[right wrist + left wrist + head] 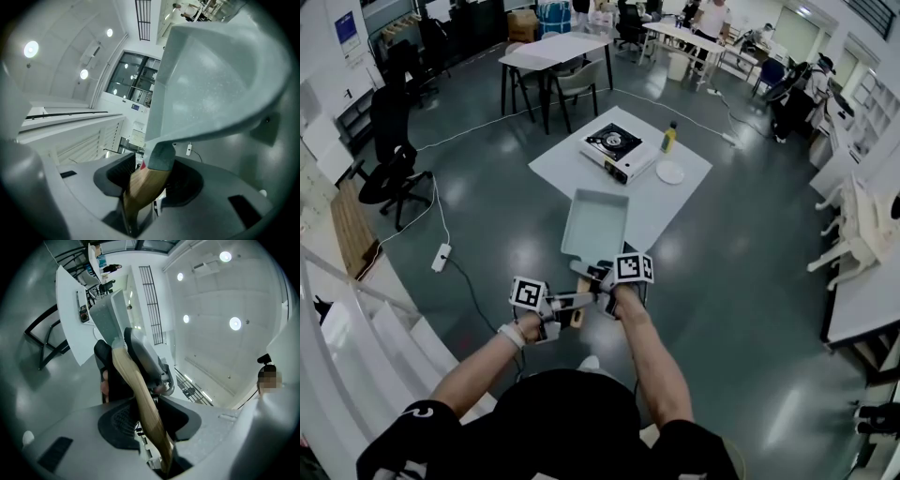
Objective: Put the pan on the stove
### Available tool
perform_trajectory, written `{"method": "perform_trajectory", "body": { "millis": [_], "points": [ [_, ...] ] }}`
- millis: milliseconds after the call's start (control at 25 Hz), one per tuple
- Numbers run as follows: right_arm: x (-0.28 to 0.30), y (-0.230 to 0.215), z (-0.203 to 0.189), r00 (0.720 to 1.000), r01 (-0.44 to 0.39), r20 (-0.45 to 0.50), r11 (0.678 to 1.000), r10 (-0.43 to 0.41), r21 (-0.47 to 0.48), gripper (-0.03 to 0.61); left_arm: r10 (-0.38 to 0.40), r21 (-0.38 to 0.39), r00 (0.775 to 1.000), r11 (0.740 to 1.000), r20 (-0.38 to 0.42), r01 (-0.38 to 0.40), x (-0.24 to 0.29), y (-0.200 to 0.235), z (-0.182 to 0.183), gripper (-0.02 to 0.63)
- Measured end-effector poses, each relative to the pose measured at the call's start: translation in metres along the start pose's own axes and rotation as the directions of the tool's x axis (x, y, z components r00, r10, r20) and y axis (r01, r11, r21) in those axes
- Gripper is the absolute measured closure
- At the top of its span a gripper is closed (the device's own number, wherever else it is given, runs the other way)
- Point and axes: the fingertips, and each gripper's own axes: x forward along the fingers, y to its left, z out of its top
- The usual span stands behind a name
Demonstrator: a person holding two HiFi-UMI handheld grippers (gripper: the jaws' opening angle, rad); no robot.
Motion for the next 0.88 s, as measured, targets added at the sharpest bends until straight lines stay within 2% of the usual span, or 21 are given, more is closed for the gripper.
{"method": "perform_trajectory", "body": {
  "millis": [560, 880],
  "points": [
    [-0.003, -0.005, 0.016, 1.000, -0.025, -0.012, 1.000, 0.025, -0.019, 0.417, 0.005, 0.015, 1.000, 1.000, 0.016, -0.005, 0.013, 0.004, 0.012, 0.495],
    [0.010, -0.014, 0.028, 1.000, -0.027, -0.007, 1.000, 0.027, -0.008, 0.418, 0.010, -0.012, 1.000, 1.000, 0.021, -0.010, 0.008, 0.019, 0.026, 0.497]
  ]
}}
